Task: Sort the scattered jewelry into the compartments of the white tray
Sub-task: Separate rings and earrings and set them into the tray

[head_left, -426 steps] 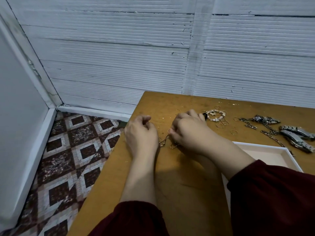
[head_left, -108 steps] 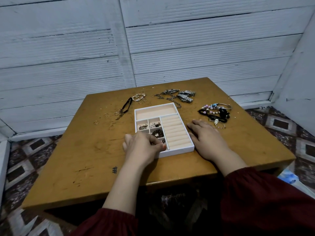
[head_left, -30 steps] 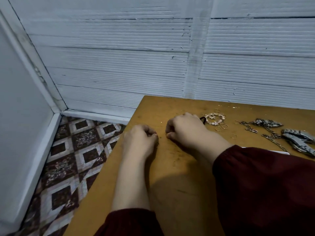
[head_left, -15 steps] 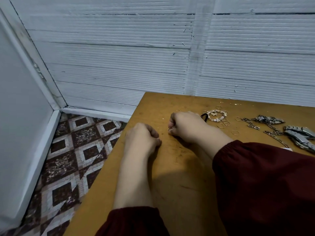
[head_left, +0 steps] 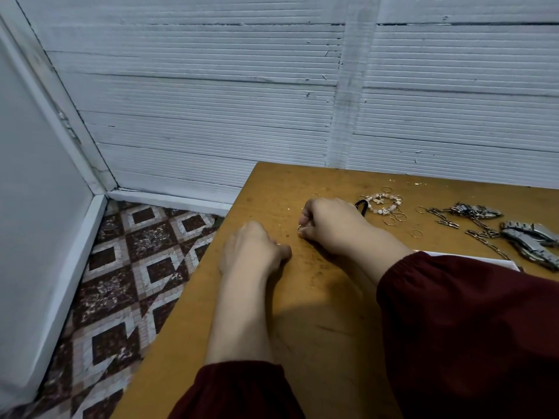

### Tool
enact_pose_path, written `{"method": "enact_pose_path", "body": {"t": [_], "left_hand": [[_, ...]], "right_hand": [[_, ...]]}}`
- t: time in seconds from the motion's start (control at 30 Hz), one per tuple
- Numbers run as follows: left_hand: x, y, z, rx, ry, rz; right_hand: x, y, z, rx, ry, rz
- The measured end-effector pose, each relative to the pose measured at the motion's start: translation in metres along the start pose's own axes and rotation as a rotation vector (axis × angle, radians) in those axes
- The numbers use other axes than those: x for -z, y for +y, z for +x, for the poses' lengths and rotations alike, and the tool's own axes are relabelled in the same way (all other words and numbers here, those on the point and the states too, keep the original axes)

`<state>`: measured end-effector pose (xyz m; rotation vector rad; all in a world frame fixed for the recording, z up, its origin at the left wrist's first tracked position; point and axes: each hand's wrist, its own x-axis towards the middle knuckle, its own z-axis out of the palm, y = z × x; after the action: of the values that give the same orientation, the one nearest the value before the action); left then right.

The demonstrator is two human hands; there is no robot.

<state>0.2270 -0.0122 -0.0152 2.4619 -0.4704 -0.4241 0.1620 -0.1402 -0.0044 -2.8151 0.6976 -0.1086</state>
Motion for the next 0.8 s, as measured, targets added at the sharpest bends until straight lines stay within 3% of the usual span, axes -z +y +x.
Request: {"method": "enact_pose_path", "body": {"t": [0.5,0.8], "left_hand": [[-0.0037,0.001,-0.0017,0.003,0.012,0.164],[-0.0069,0.0023,-0.0057,-0.224,0.004,-0.021]], "right_hand": [[0.0009,-0.0007,-0.0028,-0.019,-0.015,0.043],[0.0016,0.0022,-0.0094,0.05,0.033,0.151]]}}
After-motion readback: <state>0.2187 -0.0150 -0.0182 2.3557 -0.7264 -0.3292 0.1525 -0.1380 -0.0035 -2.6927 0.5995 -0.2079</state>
